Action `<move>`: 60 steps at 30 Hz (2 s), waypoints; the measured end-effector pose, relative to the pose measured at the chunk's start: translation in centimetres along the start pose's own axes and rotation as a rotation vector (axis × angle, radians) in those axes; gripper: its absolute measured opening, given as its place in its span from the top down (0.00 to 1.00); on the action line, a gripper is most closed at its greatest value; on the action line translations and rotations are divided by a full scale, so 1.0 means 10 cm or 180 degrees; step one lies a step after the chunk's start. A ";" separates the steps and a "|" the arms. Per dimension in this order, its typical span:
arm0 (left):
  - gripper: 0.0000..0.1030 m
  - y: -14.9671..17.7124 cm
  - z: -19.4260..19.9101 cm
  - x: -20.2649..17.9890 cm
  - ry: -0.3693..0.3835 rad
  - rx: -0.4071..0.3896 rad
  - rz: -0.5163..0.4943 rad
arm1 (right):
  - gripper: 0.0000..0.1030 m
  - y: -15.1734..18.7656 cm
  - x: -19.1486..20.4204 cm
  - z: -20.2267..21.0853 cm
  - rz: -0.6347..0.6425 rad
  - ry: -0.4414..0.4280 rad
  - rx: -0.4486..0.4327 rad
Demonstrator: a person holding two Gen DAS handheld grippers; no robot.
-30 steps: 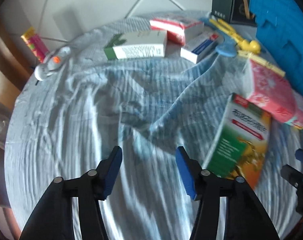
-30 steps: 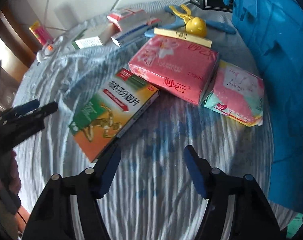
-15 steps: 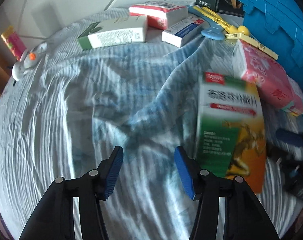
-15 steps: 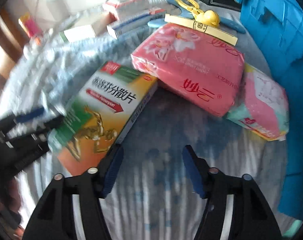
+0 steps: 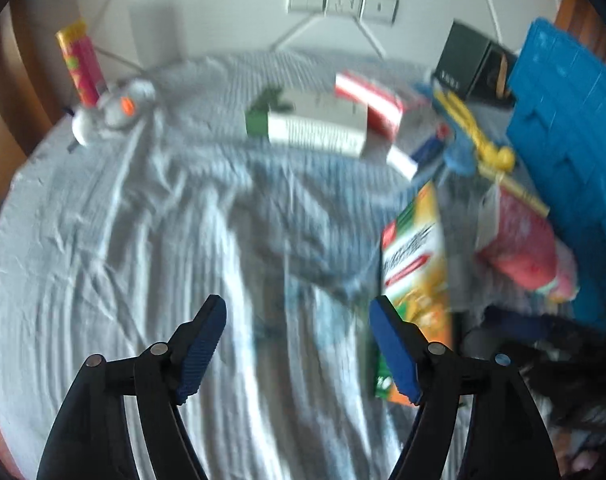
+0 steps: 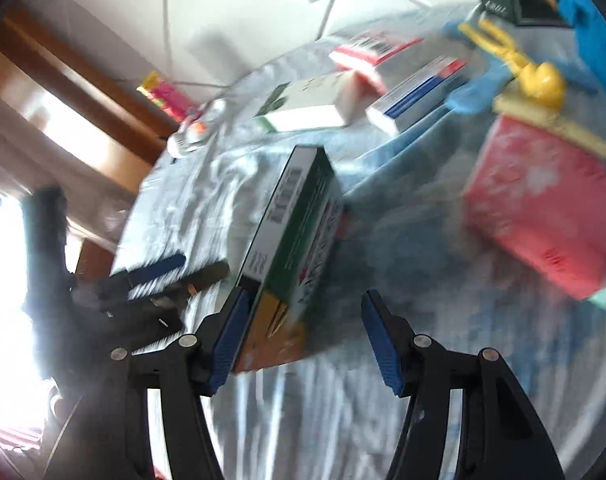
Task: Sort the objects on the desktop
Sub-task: 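Grasp the green-and-orange medicine box upright with the left gripper, then grasp the pink tissue pack with the right gripper while the left holds the box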
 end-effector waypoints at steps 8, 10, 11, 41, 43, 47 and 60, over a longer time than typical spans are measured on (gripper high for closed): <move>0.25 -0.03 0.04 -0.28 0.0172 -0.0010 -0.0175 | 0.43 0.12 0.13 -0.04 0.0037 -0.0089 0.0071; 0.25 -0.05 0.00 -0.39 0.0217 0.0027 -0.0238 | 0.43 0.19 0.14 -0.03 0.0033 -0.0151 0.0091; 0.25 -0.06 -0.03 -0.45 0.0231 0.0048 -0.0274 | 0.43 0.22 0.13 -0.03 0.0029 -0.0180 0.0094; 0.81 0.22 -0.54 -0.73 0.0088 0.0407 -0.0380 | 0.03 -0.48 -0.98 0.51 -0.0167 0.1566 -0.0479; 0.81 0.22 -0.54 -0.72 0.0096 0.0407 -0.0360 | 0.03 -0.62 -1.09 0.48 -0.0155 0.1598 -0.0469; 0.81 0.21 -0.54 -0.70 0.0079 0.0409 -0.0329 | 0.00 -0.79 -1.24 0.31 -0.0092 0.1619 -0.0211; 0.81 0.20 -0.56 -0.75 -0.0009 0.0405 -0.0324 | 0.00 -0.52 -0.87 0.31 0.0204 0.1289 0.0166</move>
Point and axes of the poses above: each gripper's, at about its wrist camera, not at the fingertips, and z roughly against the way its jaws point, x to its left, y to its underside, the point moved 1 cm from there along -z, roughly the way its jaws point
